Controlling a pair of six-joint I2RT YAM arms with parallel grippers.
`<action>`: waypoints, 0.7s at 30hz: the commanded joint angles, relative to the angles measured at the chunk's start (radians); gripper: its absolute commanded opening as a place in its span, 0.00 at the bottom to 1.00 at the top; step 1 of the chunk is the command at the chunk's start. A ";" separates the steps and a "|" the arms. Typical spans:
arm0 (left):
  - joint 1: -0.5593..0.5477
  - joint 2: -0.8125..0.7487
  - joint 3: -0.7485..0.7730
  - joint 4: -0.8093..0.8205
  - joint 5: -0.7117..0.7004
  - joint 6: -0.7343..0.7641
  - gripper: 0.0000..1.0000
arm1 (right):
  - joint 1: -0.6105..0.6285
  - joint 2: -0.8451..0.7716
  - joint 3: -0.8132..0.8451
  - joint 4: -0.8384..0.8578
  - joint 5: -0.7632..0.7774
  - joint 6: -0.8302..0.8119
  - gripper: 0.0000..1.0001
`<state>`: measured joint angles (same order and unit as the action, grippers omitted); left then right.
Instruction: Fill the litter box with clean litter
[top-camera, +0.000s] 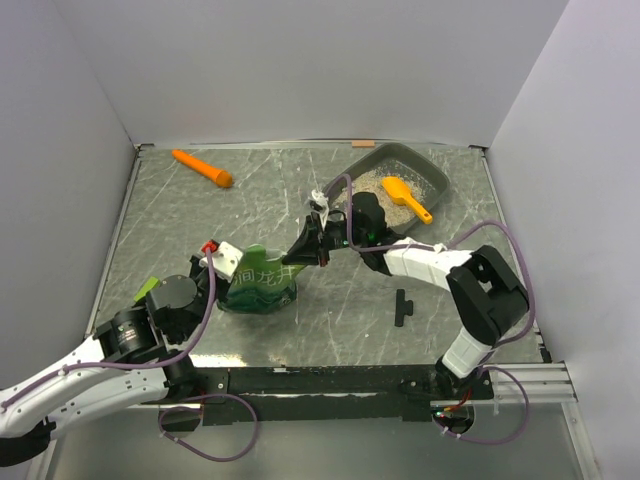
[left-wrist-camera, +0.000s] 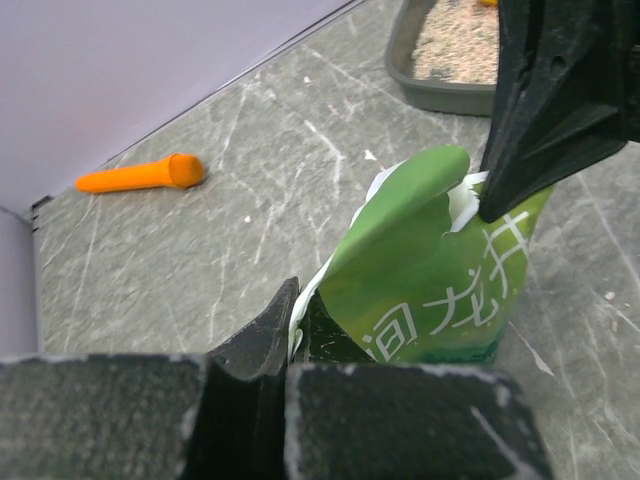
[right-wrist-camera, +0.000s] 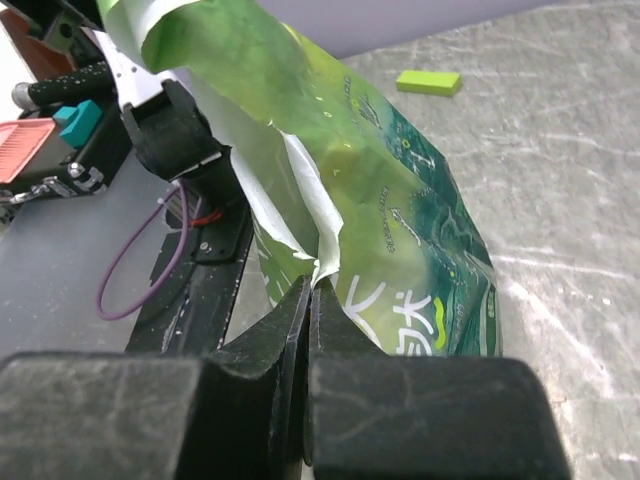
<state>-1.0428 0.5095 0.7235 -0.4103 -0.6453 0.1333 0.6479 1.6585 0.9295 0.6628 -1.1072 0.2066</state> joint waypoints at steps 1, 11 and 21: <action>0.001 -0.026 0.088 0.191 0.090 -0.005 0.01 | -0.019 -0.161 -0.004 -0.112 0.044 -0.100 0.00; 0.003 0.095 0.129 0.349 0.308 0.038 0.01 | -0.108 -0.495 0.013 -0.650 0.109 -0.322 0.00; 0.007 0.273 0.031 0.490 0.472 -0.126 0.28 | -0.134 -0.738 -0.215 -0.727 0.202 -0.280 0.00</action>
<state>-1.0416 0.7818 0.7624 -0.1249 -0.2581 0.0956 0.5144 1.0290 0.7525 -0.0925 -0.9207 -0.0856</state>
